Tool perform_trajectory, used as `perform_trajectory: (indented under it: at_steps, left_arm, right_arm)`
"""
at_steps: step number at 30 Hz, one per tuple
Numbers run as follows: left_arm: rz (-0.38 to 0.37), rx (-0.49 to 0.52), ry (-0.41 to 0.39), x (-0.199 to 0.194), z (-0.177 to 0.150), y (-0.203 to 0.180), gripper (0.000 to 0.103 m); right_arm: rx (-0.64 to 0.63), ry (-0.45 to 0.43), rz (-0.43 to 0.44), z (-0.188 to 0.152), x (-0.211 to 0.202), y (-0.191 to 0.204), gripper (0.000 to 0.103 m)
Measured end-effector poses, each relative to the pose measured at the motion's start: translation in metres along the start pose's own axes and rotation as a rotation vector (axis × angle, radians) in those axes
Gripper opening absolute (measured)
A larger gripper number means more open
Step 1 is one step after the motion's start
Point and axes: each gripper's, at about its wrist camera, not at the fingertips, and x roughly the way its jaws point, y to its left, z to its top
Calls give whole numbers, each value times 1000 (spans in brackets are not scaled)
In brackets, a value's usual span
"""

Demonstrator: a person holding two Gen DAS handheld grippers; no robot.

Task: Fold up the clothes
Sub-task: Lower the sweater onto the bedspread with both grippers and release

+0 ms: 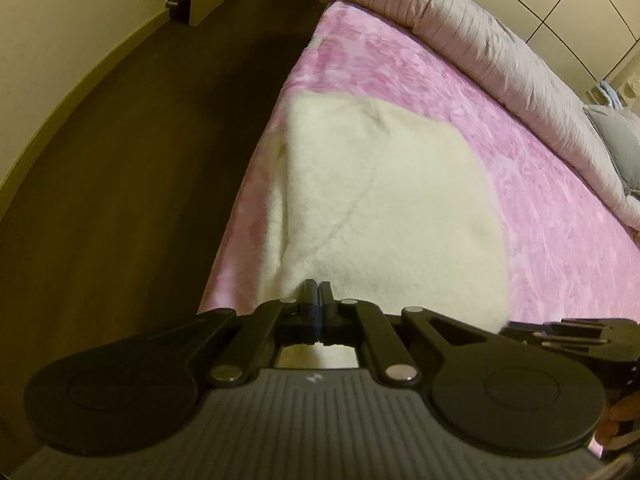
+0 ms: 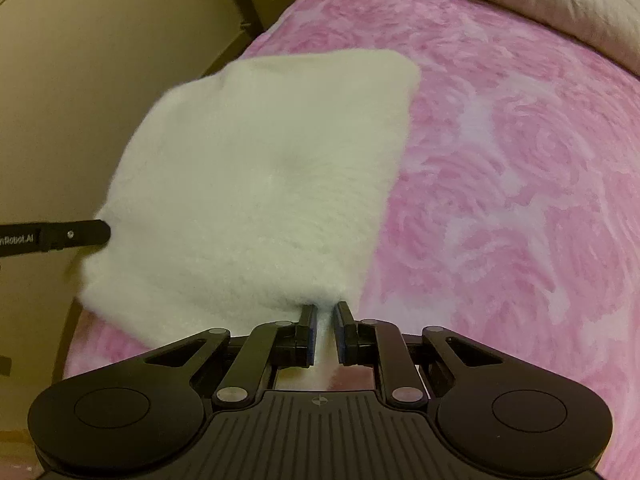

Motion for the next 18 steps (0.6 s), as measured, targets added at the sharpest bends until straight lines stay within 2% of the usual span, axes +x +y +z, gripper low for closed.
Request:
perform_trajectory:
  at_steps: [5, 6, 7, 8, 15, 18]
  left_arm:
    - [32, 46, 29, -16, 7, -13, 4]
    - [45, 47, 33, -18, 6, -18, 8]
    - [54, 42, 41, -24, 1, -22, 16]
    - [62, 36, 49, -31, -4, -25, 18]
    - [169, 23, 110, -5, -15, -28, 23]
    - [217, 46, 109, -12, -7, -36, 26]
  right_arm:
    - [49, -19, 31, -6, -22, -5, 15]
    - [46, -23, 36, -8, -28, -4, 15]
    - [34, -26, 38, -11, -36, -1, 15]
    - [19, -28, 39, -15, -42, 2, 15]
    - [-62, 47, 19, -30, -14, 12, 17]
    - [-80, 50, 26, -22, -15, 11, 25]
